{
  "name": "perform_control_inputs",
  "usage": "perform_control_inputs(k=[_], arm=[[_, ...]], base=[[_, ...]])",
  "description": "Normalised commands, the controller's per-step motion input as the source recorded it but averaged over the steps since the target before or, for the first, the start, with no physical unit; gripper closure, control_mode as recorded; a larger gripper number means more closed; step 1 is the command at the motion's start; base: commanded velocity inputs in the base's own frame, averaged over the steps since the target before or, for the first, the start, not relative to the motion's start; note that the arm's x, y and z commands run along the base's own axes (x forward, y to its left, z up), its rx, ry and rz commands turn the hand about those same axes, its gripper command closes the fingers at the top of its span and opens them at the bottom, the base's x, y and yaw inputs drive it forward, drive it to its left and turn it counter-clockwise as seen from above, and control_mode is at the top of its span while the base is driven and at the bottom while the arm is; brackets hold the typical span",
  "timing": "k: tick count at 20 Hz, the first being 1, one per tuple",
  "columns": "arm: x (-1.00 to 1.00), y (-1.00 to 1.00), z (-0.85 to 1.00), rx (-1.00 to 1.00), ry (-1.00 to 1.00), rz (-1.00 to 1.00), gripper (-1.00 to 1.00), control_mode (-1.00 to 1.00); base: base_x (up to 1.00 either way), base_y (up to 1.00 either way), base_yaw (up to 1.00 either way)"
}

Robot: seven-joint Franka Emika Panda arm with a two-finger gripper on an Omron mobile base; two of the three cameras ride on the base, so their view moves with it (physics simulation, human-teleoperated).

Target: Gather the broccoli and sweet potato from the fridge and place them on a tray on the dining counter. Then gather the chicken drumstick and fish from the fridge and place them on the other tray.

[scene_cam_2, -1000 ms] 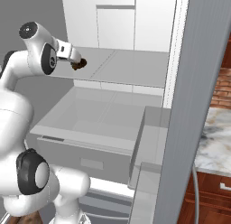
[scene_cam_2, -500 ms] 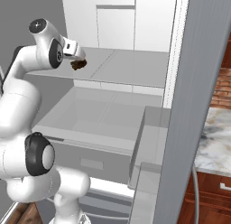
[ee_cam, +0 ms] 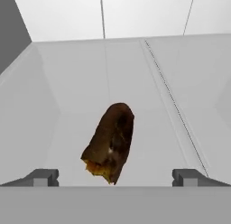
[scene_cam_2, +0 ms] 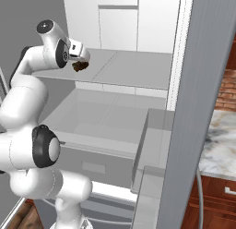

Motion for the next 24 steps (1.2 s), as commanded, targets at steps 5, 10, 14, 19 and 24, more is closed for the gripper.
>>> perform_control_inputs(k=[5,10,14,19,24], arm=[[0.20,0.12,-0.01,0.00,0.08,-0.04,-1.00,-1.00],[0.14,0.17,-0.04,0.00,0.07,-0.10,-1.00,-1.00],[0.16,0.06,-0.03,0.00,0.08,-0.10,-1.00,-1.00],[0.13,0.00,-0.08,0.00,0.08,-0.05,-1.00,-1.00],[0.09,0.00,-0.14,0.00,0.06,-0.02,-1.00,-1.00]], base=[[0.00,0.00,0.00],[0.00,0.00,0.00],[0.00,0.00,0.00],[0.00,0.00,0.00],[0.00,0.00,0.00]])
